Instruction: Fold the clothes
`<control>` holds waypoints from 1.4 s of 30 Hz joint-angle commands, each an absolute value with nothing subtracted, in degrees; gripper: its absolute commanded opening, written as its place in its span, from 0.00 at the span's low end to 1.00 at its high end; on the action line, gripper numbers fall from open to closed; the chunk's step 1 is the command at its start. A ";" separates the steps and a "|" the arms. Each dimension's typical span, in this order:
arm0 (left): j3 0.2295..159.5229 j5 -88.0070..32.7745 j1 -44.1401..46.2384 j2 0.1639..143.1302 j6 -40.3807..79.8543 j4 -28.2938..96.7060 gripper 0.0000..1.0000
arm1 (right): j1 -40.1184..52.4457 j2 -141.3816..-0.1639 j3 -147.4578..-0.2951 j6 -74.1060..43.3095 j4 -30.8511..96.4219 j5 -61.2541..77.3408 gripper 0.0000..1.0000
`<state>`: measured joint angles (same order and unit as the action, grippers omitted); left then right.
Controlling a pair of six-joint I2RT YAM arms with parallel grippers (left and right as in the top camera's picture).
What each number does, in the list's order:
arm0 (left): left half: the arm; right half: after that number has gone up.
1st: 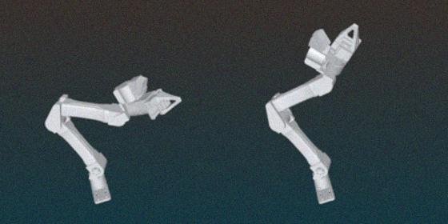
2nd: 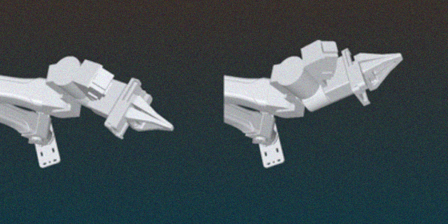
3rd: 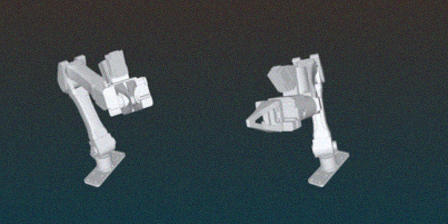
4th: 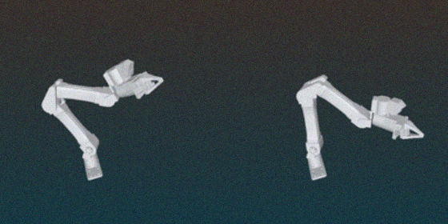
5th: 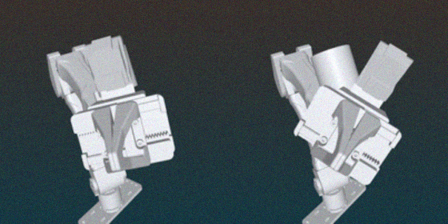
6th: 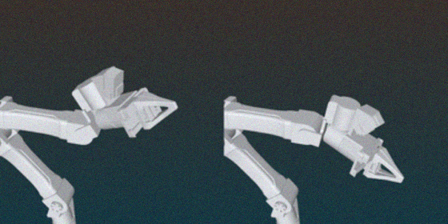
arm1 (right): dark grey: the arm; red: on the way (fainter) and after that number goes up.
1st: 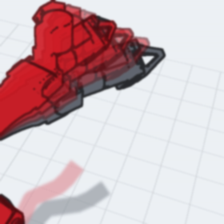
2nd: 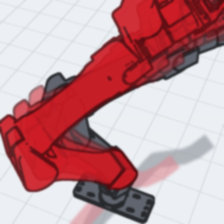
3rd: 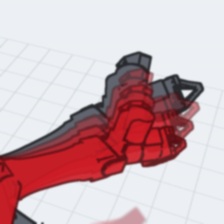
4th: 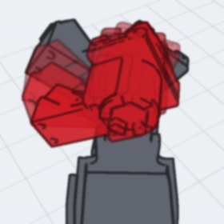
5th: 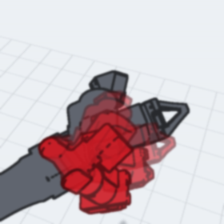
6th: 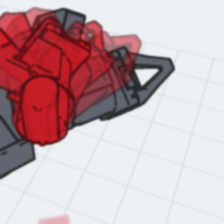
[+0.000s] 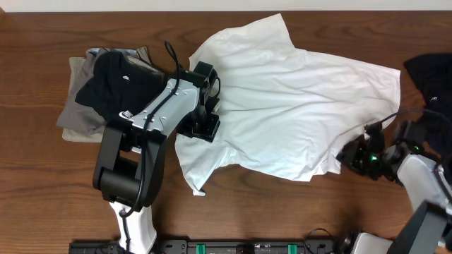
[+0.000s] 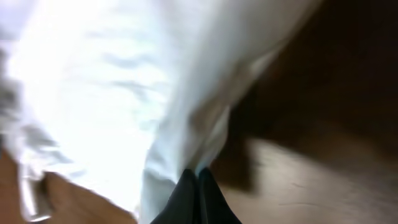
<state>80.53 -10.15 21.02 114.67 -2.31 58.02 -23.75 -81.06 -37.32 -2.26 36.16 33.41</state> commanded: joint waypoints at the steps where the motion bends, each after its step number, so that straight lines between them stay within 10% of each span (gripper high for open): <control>1: 80.38 -10.09 20.82 114.59 -1.65 58.11 0.60 | -22.70 -76.86 -38.44 -3.51 35.42 39.00 0.01; 19: 80.38 -10.09 20.82 114.59 -1.61 58.13 0.60 | -2.48 -83.24 -38.44 -28.29 6.83 23.77 0.01; 23: 80.49 -10.09 20.82 114.54 -1.61 58.13 0.60 | -2.96 -84.29 -38.44 -26.79 1.50 24.08 0.43; 27: 80.49 -10.09 20.82 114.52 -0.67 58.19 0.60 | -5.80 -82.59 -38.70 -22.28 -0.05 29.32 0.48; 42: 80.49 -10.07 20.82 114.52 -0.14 56.38 0.60 | -1.61 -81.21 -39.86 -22.68 15.97 30.61 0.43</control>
